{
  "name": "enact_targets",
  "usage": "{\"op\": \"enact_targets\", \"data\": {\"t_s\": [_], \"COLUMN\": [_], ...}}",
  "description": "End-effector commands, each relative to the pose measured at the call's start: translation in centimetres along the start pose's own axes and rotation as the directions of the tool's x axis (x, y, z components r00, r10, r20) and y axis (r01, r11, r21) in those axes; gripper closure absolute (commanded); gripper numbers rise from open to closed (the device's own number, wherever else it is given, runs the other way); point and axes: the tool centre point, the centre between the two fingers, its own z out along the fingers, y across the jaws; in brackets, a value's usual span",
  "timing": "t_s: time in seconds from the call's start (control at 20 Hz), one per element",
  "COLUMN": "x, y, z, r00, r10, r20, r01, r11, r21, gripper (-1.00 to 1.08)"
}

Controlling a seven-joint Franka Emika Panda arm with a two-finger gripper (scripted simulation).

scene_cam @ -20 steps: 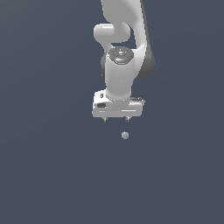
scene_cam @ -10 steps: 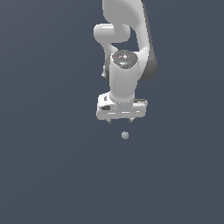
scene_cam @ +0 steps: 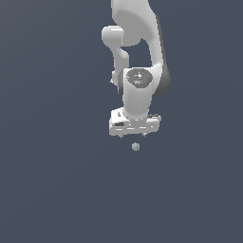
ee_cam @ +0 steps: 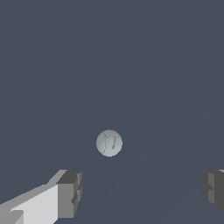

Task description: Pick up the object and move it to a goal position.

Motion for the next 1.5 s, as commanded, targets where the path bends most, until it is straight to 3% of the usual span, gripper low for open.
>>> {"op": "enact_targets", "data": {"t_s": [0.0, 0.35, 0.85, 1.45], "x": [0.0, -0.3, -0.4, -0.5], "y": [-0.7, -2.1, -2.4, -2.4], "z": [1.9, 6.0, 7.3, 11.9], "r00": [1.000, 0.999, 0.999, 0.999], "r10": [-0.013, -0.043, -0.048, -0.049], "r20": [0.005, 0.015, 0.018, 0.017], "r01": [0.013, 0.043, 0.048, 0.049], "r11": [1.000, 0.999, 0.999, 0.999], "r21": [-0.002, -0.005, -0.005, -0.005], "gripper": [-0.92, -0.92, -0.92, -0.92]}}
